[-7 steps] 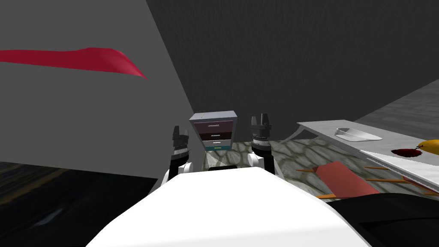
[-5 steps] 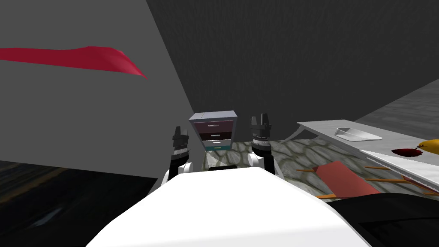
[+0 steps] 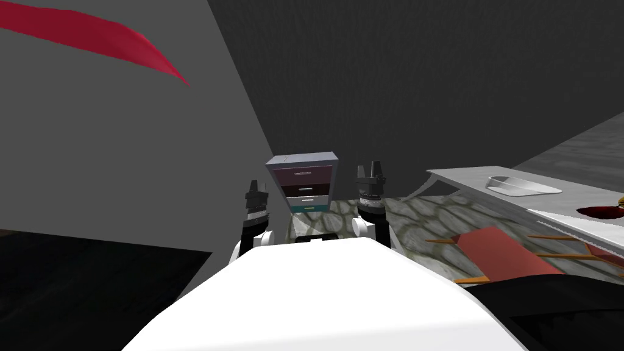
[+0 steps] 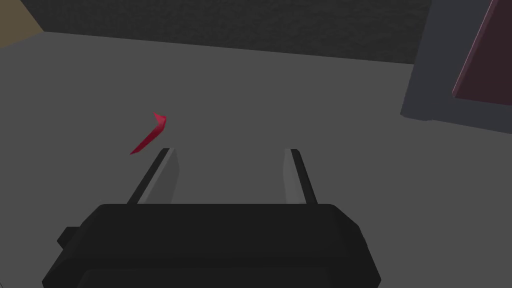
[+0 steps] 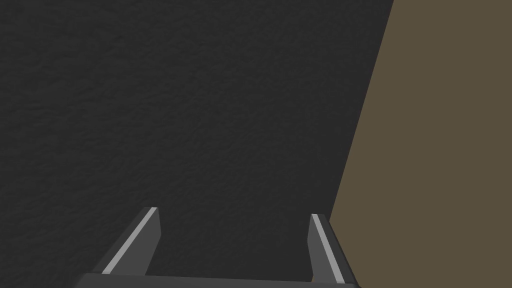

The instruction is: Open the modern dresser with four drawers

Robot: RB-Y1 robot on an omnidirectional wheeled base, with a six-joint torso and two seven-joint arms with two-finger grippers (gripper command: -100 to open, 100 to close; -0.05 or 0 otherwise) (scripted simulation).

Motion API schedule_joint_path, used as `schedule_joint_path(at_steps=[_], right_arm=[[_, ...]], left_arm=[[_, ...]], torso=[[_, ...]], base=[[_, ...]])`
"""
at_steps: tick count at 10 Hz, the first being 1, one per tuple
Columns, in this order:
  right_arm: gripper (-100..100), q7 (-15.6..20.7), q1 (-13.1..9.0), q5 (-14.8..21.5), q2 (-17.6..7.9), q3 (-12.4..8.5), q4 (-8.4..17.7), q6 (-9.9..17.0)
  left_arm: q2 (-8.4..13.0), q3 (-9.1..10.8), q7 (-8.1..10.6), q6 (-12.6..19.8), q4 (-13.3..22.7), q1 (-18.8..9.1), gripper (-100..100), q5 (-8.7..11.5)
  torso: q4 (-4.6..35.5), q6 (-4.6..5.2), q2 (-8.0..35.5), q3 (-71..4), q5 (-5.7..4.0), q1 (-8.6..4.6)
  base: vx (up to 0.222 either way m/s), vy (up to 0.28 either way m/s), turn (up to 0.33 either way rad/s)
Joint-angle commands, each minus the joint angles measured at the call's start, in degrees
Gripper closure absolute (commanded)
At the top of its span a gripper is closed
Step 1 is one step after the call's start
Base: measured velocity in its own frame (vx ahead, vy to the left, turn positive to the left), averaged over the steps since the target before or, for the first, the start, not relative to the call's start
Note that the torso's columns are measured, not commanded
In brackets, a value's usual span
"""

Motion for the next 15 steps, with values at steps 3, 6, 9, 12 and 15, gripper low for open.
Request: schedule_joint_path(at_steps=[3, 6, 9, 12, 15], right_arm=[[0, 0.00, 0.00, 0.00, 0.00, 0.00, 0.00, 0.00], [0, 0.00, 0.01, 0.00, 0.00, 0.00, 0.03, 0.00], [0, 0.00, 0.02, 0.00, 0.00, 0.00, 0.03, 0.00], [0, 0.00, 0.01, 0.00, 0.00, 0.00, 0.03, 0.00], [0, 0.00, 0.01, 0.00, 0.00, 0.00, 0.03, 0.00]], left_arm=[[2.52, -0.03, -0.07, -0.33, 0.89, -0.25, -100, 0.05], [7.18, -0.16, -0.32, -1.60, 4.29, -1.23, -100, 0.25], [9.96, -0.36, -0.71, -3.54, 9.30, -2.72, -100, 0.55], [10.98, -0.52, -1.01, -5.05, 12.82, -3.88, -100, 0.79], [11.59, -0.68, -1.33, -6.62, 17.23, -5.11, -100, 1.04]], torso=[[12.69, 0.00, 12.69, -25.38, 0.00, 0.00], [15.28, 0.00, 15.23, -30.74, 0.00, -0.01], [15.36, 0.00, 15.32, -30.77, 0.00, 0.00], [15.39, -0.01, 15.43, -30.71, 0.00, -0.01], [15.38, 0.00, 15.38, -30.74, 0.01, 0.02]], base=[[0.006, -0.001, -0.001], [0.033, -0.009, -0.005], [0.056, -0.008, -0.006], [0.051, -0.016, -0.005], [0.049, -0.011, -0.006]])
